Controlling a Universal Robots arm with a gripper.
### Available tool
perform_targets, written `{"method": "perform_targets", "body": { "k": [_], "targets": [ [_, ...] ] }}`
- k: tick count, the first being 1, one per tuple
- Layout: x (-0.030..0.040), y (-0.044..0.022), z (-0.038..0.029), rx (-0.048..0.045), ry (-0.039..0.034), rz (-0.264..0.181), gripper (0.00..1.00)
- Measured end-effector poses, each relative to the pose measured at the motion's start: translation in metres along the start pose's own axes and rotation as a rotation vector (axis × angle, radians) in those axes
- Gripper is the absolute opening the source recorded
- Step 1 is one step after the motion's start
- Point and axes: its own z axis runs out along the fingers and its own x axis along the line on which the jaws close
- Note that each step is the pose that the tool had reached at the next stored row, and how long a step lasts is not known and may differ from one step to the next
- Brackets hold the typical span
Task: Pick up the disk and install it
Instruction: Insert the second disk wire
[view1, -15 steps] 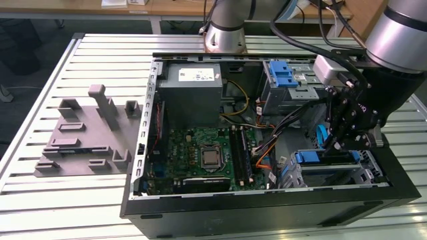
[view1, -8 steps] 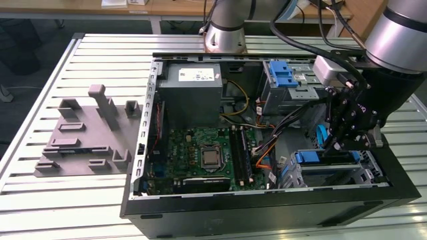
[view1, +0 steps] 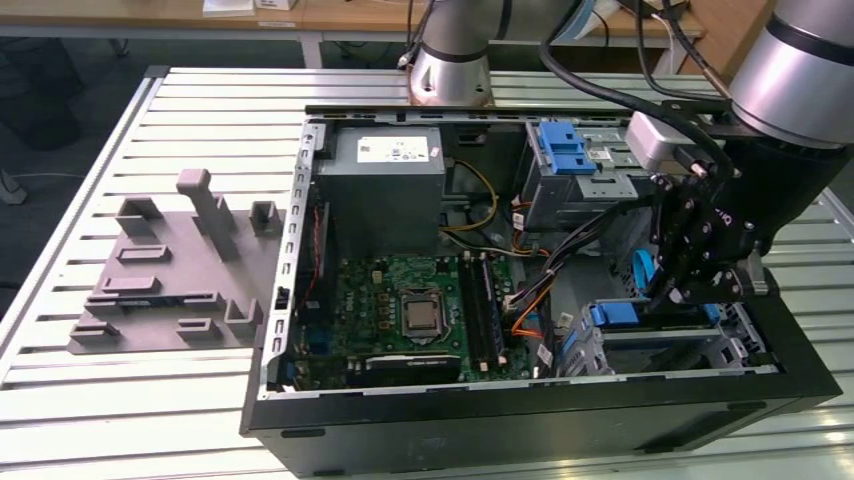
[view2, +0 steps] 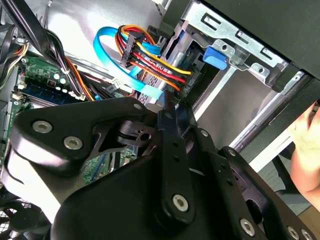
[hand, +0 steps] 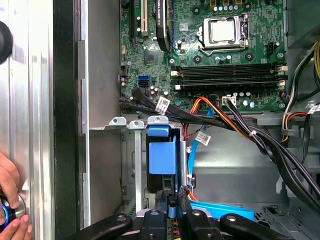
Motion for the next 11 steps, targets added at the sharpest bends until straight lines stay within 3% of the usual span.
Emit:
{"method": "perform_targets", "body": {
  "k": [11],
  "targets": [
    [0.0015, 0.0003, -0.0122, 0.0000, 0.0003, 0.000, 0.24]
  ]
}}
